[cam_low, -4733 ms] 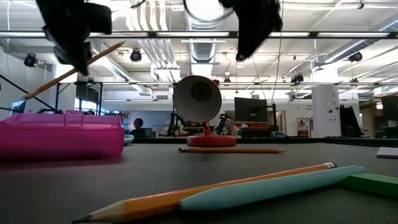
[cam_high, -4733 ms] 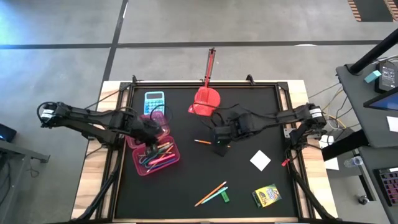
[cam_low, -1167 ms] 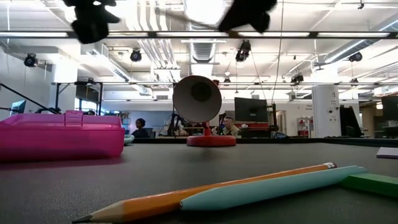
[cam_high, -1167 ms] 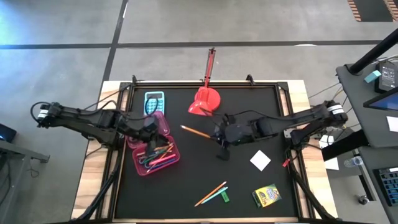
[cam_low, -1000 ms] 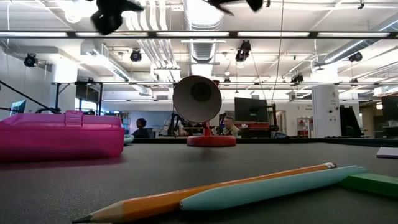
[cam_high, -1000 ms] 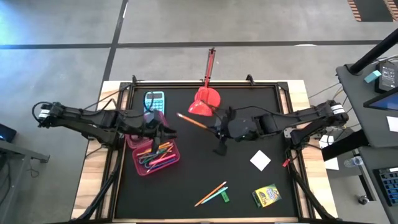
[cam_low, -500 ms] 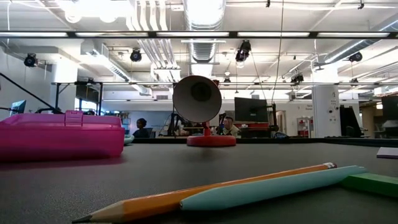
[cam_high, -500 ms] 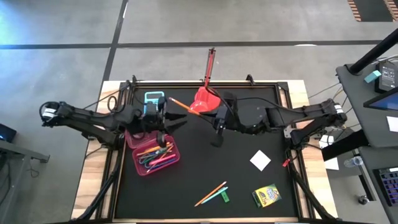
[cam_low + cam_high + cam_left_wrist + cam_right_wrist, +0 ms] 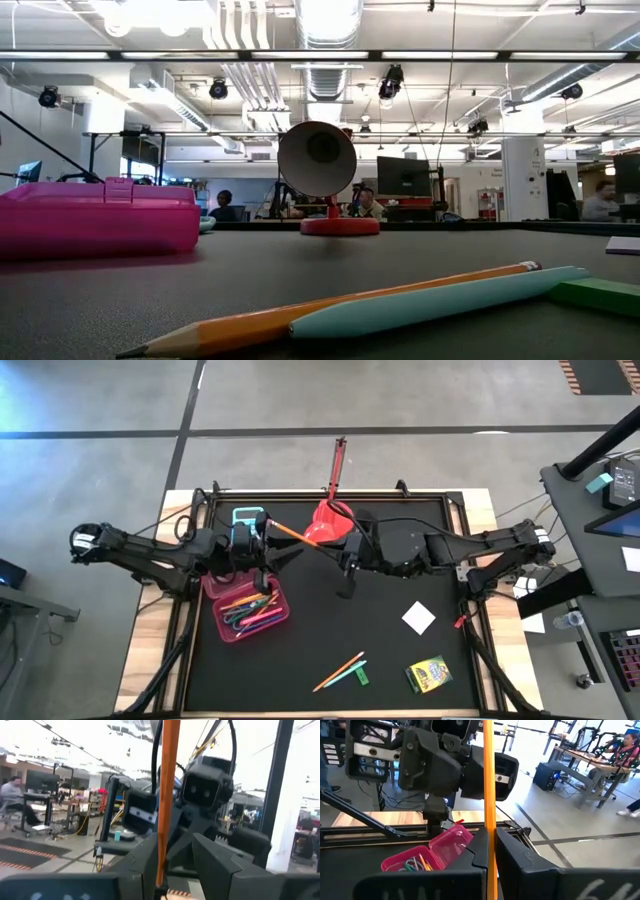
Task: Pack school essentials
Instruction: Put the orange pencil into the red supply box
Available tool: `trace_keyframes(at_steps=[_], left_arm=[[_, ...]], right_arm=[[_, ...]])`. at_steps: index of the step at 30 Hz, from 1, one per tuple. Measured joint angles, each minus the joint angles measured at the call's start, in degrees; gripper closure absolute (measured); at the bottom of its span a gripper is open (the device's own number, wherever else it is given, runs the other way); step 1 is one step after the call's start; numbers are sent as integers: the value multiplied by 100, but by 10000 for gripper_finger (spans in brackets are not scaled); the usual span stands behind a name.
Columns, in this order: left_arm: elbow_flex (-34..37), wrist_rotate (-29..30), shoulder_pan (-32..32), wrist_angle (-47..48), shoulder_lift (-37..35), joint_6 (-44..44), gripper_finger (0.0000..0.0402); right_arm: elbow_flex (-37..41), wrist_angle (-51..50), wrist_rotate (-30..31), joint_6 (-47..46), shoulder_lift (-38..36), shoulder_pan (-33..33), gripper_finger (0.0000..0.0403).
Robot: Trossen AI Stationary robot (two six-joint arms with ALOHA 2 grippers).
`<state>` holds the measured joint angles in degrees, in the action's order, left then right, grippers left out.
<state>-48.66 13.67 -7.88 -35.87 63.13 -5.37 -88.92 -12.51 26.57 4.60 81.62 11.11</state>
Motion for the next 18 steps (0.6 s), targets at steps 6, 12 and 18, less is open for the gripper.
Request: trace_keyframes(at_steps=[6,12,18], left_arm=[[0,-7,3,-305,4,-9,299],[-8,-7,11,-426,48,-9,300],[-9,-7,11,-421,52,-9,334]], right_arm=[[1,58,-150,-11,38,0,394],[6,102,-162,1,186,0,394],[10,113,-152,11,262,0,394]])
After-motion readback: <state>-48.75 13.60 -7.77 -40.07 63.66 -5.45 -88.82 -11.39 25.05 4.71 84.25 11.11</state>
